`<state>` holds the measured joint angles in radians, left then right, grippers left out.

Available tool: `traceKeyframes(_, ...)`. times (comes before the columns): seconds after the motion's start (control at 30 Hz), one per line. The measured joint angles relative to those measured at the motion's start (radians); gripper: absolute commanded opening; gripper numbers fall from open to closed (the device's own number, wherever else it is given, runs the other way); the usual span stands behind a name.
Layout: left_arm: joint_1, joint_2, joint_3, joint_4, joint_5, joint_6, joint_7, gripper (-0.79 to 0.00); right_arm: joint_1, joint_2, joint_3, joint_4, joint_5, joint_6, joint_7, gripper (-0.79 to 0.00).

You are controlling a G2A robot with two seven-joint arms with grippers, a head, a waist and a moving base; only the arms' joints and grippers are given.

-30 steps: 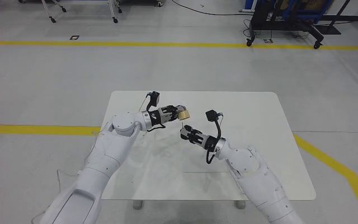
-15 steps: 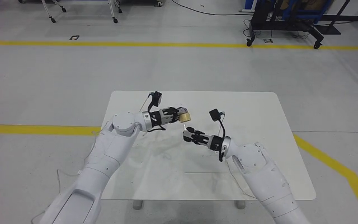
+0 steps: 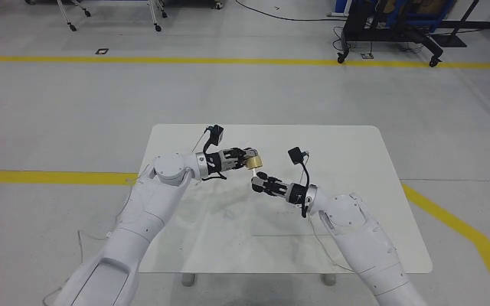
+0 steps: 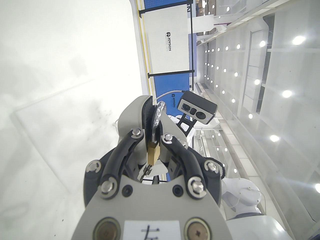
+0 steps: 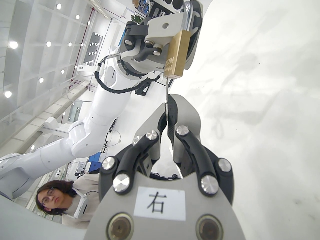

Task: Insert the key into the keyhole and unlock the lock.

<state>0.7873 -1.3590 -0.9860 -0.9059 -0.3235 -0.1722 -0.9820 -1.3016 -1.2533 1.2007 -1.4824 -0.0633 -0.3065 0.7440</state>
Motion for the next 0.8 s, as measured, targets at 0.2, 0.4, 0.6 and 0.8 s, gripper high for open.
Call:
traceKeyframes(0.2, 0.0, 0.0, -0.002, -0.001, 0.0, -0.002, 0.001, -0.785, 0.001, 0.004, 0.001, 0.001, 0.007, 0.0, 0.004, -0.785)
traceKeyframes(0.4, 0.002, 0.001, -0.004, -0.005, 0.001, -0.005, -0.001, -0.785, 0.002, 0.008, 0.002, 0.002, 0.015, 0.001, 0.002, -0.785)
traceKeyframes(0.6, 0.003, 0.002, -0.004, -0.009, 0.004, -0.006, -0.006, -0.785, 0.006, 0.011, 0.001, 0.007, 0.024, 0.007, -0.001, -0.785)
traceKeyframes(0.8, 0.004, 0.002, -0.001, -0.014, 0.012, -0.011, -0.012, -0.785, 0.01, 0.014, -0.003, 0.009, 0.032, 0.004, 0.006, -0.785)
